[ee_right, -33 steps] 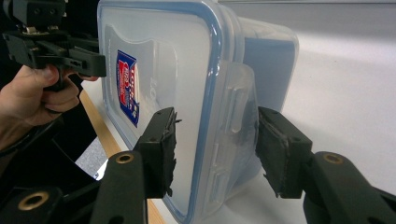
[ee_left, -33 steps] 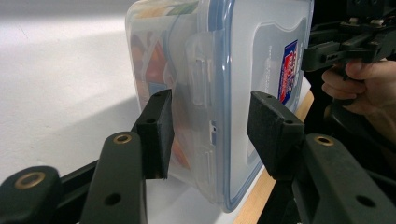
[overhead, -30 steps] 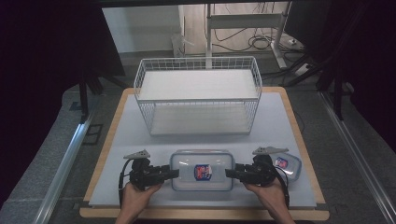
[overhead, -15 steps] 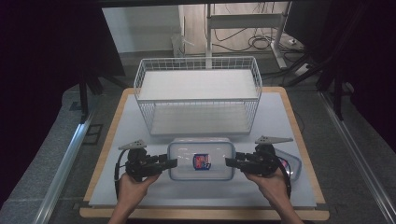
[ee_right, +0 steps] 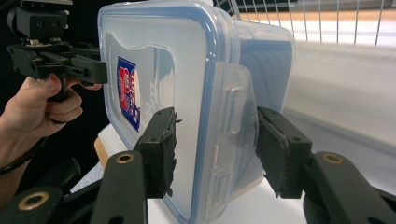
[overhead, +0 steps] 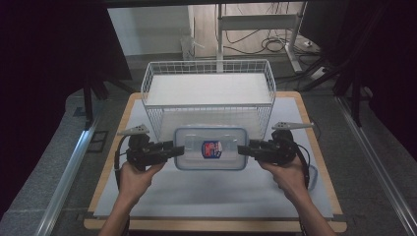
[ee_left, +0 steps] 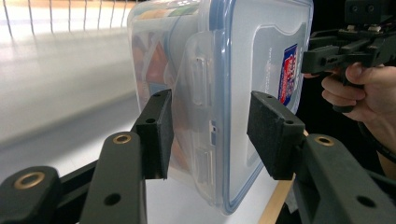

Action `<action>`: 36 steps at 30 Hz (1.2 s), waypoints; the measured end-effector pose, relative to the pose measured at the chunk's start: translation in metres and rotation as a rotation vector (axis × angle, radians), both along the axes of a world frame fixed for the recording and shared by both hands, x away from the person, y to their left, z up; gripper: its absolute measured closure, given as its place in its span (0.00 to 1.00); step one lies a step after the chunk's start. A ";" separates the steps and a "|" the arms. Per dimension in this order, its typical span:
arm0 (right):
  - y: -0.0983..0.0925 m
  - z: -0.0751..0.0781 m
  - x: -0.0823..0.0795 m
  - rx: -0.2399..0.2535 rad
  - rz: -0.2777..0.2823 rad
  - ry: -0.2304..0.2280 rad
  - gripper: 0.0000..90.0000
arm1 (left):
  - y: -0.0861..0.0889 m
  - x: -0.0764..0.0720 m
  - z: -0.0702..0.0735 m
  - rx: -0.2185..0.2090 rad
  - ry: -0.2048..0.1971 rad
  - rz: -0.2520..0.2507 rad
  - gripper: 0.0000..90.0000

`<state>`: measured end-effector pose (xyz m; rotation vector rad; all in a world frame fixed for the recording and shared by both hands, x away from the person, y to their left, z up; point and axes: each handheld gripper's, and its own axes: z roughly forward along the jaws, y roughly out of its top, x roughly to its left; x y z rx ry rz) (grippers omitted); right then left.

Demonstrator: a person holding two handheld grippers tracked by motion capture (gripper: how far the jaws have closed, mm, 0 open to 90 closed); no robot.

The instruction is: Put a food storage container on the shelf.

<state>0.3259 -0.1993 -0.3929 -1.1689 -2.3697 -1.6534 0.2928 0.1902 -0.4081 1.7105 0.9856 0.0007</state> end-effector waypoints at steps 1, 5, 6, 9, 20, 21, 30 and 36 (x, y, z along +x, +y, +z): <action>0.000 0.003 0.002 0.004 -0.001 -0.003 0.55 | 0.001 0.004 0.008 0.002 -0.009 0.003 0.57; 0.002 0.015 0.010 0.012 -0.003 -0.011 0.55 | 0.002 0.013 0.022 -0.003 -0.017 0.012 0.57; 0.002 0.015 0.010 0.012 -0.003 -0.011 0.55 | 0.002 0.013 0.022 -0.003 -0.017 0.012 0.57; 0.003 0.022 0.018 0.019 -0.001 -0.012 0.55 | 0.004 0.021 0.030 -0.001 -0.017 0.015 0.57; 0.009 0.043 0.044 0.028 -0.015 -0.018 0.55 | 0.010 0.047 0.048 -0.021 -0.016 0.022 0.57; 0.010 0.046 0.046 0.028 -0.016 -0.021 0.55 | 0.011 0.050 0.050 -0.028 -0.015 0.024 0.57; 0.013 0.068 0.072 0.044 -0.035 -0.038 0.55 | 0.013 0.074 0.067 -0.052 -0.019 0.031 0.58; 0.013 0.075 0.084 0.050 -0.043 -0.047 0.54 | 0.013 0.089 0.074 -0.058 -0.010 0.030 0.58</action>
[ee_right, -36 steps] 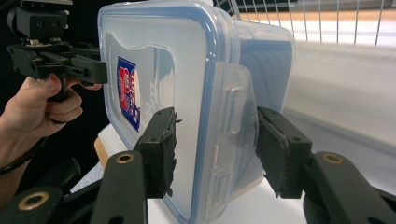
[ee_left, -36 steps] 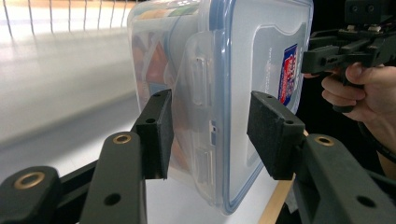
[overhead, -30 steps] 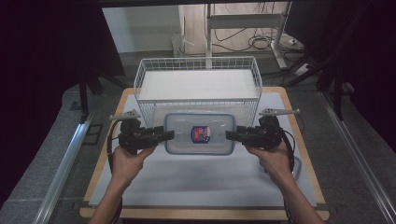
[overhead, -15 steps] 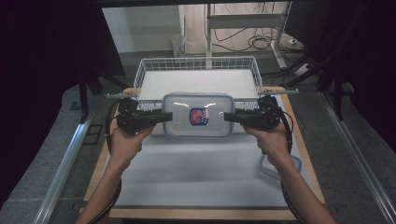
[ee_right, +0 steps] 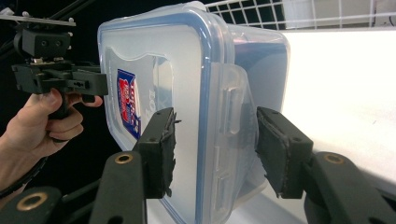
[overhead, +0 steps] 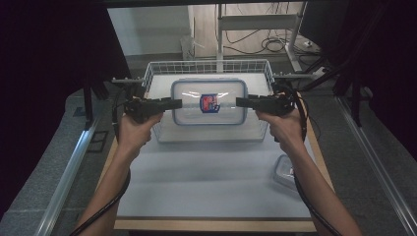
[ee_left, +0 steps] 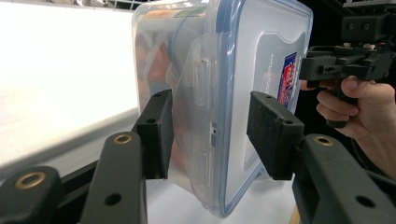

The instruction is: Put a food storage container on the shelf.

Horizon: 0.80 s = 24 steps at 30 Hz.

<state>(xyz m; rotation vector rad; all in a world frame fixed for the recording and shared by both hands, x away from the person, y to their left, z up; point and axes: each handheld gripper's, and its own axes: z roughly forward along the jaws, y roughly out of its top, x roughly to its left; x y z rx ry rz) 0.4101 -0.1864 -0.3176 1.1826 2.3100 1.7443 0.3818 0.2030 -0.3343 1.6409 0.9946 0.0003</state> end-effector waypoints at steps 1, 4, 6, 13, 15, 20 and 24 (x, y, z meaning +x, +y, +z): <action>0.000 0.002 0.002 0.001 -0.003 0.004 0.54 | 0.000 0.004 0.001 -0.007 0.007 0.002 0.58; 0.000 0.007 0.013 0.006 -0.014 0.006 0.54 | 0.000 0.012 0.005 -0.007 0.010 0.004 0.58; 0.001 0.008 0.016 0.006 -0.018 0.007 0.54 | 0.000 0.018 0.008 -0.008 0.015 0.006 0.58; 0.003 0.014 0.041 0.041 -0.027 0.035 0.54 | 0.003 0.040 0.020 -0.015 0.023 0.032 0.58; 0.004 0.015 0.046 0.045 -0.028 0.035 0.54 | 0.004 0.042 0.021 -0.016 0.024 0.035 0.58; 0.006 0.016 0.057 0.059 -0.037 0.048 0.54 | 0.005 0.053 0.021 -0.030 0.041 0.051 0.57; 0.007 0.017 0.063 0.062 -0.045 0.056 0.54 | 0.006 0.058 0.016 -0.046 0.053 0.055 0.57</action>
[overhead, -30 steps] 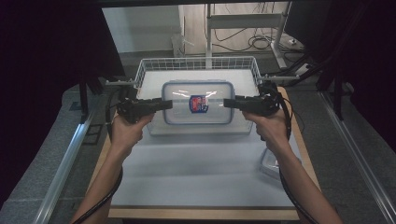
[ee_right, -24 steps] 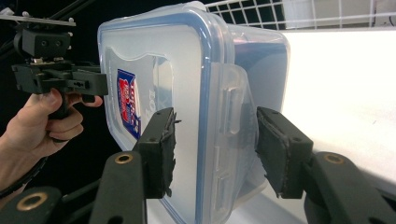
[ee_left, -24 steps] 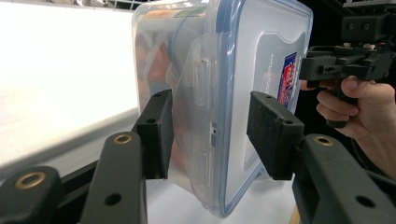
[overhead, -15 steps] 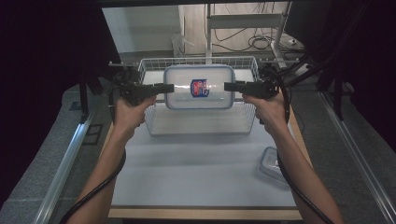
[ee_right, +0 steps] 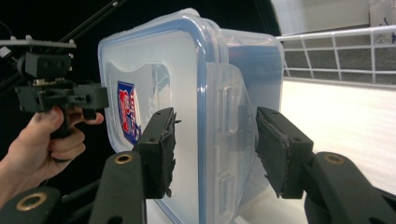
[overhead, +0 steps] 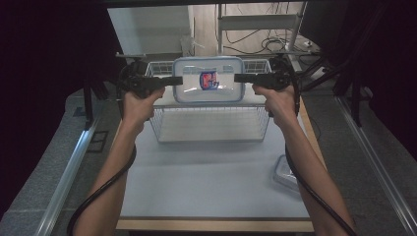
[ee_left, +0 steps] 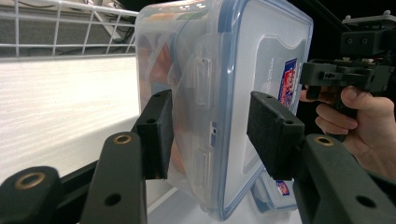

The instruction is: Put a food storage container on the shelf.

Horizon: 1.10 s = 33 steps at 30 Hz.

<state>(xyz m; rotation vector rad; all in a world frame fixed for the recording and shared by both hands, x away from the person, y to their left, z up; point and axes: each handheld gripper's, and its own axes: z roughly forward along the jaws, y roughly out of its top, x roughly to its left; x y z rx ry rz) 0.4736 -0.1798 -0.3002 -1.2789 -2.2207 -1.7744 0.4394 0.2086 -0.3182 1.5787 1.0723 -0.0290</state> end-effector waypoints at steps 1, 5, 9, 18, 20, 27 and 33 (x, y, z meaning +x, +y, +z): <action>0.001 0.000 0.003 -0.003 -0.007 0.002 0.54 | 0.001 0.004 -0.004 -0.013 0.006 0.001 0.57; 0.002 -0.002 0.009 0.006 -0.013 0.022 0.54 | 0.002 0.007 -0.005 -0.027 0.009 0.008 0.57; 0.002 -0.003 0.013 0.013 -0.010 0.051 0.54 | 0.001 0.008 -0.003 -0.014 0.016 0.012 0.57; 0.001 -0.006 0.017 0.035 -0.023 0.045 0.53 | -0.001 0.009 -0.005 -0.003 -0.006 0.027 0.55; 0.001 -0.008 0.018 0.051 -0.028 0.040 0.53 | -0.001 0.009 -0.006 -0.004 -0.008 0.030 0.55; 0.001 -0.013 0.021 0.081 -0.048 0.033 0.53 | 0.000 0.012 -0.009 -0.028 -0.004 0.041 0.53; 0.004 -0.016 0.021 0.044 -0.072 0.016 0.47 | -0.010 0.013 -0.010 0.075 -0.027 0.075 0.47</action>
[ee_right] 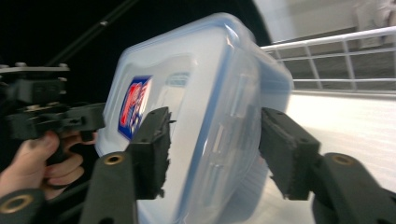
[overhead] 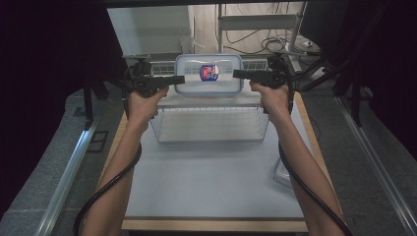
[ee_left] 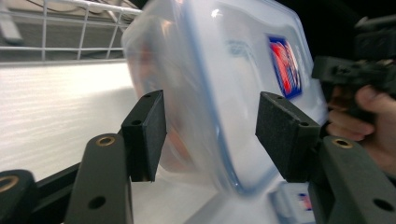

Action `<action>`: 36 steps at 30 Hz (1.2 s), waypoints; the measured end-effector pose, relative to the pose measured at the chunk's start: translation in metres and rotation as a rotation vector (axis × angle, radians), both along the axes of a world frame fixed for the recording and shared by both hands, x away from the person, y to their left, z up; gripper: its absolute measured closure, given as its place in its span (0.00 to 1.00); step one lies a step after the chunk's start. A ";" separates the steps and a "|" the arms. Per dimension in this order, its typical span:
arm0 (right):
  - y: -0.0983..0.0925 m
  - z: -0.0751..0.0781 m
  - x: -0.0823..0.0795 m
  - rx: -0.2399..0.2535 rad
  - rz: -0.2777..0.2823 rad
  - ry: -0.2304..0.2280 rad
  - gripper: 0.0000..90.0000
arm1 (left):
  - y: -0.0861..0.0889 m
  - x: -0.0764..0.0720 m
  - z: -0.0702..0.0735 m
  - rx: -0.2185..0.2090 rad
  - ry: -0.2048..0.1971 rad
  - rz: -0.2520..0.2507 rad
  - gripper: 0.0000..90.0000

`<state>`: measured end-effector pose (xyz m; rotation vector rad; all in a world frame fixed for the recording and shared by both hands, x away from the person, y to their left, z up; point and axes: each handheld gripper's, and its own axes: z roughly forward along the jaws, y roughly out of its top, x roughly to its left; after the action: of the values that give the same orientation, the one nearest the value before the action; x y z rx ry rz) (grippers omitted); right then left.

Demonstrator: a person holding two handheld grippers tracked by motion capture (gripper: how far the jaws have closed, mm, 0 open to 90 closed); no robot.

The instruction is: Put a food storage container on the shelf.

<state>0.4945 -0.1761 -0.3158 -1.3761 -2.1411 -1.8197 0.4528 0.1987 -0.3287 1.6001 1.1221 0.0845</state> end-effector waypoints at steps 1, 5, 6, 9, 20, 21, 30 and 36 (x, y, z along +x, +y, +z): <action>0.001 0.000 -0.001 -0.051 -0.035 -0.024 0.49 | -0.001 0.000 0.000 0.006 -0.015 0.035 0.40; 0.001 0.001 -0.002 -0.089 -0.041 -0.058 0.51 | 0.000 -0.001 0.000 0.001 -0.016 0.028 0.45; 0.001 0.002 -0.003 -0.086 -0.042 -0.068 0.51 | 0.000 -0.002 0.000 -0.001 -0.022 0.028 0.44; 0.001 0.005 -0.006 -0.096 -0.047 -0.097 0.51 | 0.001 -0.007 0.002 0.004 -0.048 0.030 0.43; -0.001 0.006 -0.062 -0.237 0.011 -0.240 0.93 | 0.002 -0.045 -0.004 0.115 -0.186 -0.002 0.49; -0.001 0.006 -0.062 -0.237 0.011 -0.240 0.93 | 0.002 -0.045 -0.004 0.115 -0.186 -0.002 0.48; 0.021 -0.018 -0.066 -0.320 0.097 -0.233 0.99 | -0.007 -0.077 -0.027 0.186 -0.280 -0.034 0.25; 0.023 -0.021 -0.061 -0.343 0.081 -0.228 0.99 | -0.013 -0.099 -0.044 0.236 -0.292 -0.085 0.19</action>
<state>0.4338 -0.1530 -0.3370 -1.1531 -2.6853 -1.7134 0.3540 0.1862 -0.3724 1.7744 0.8391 0.3941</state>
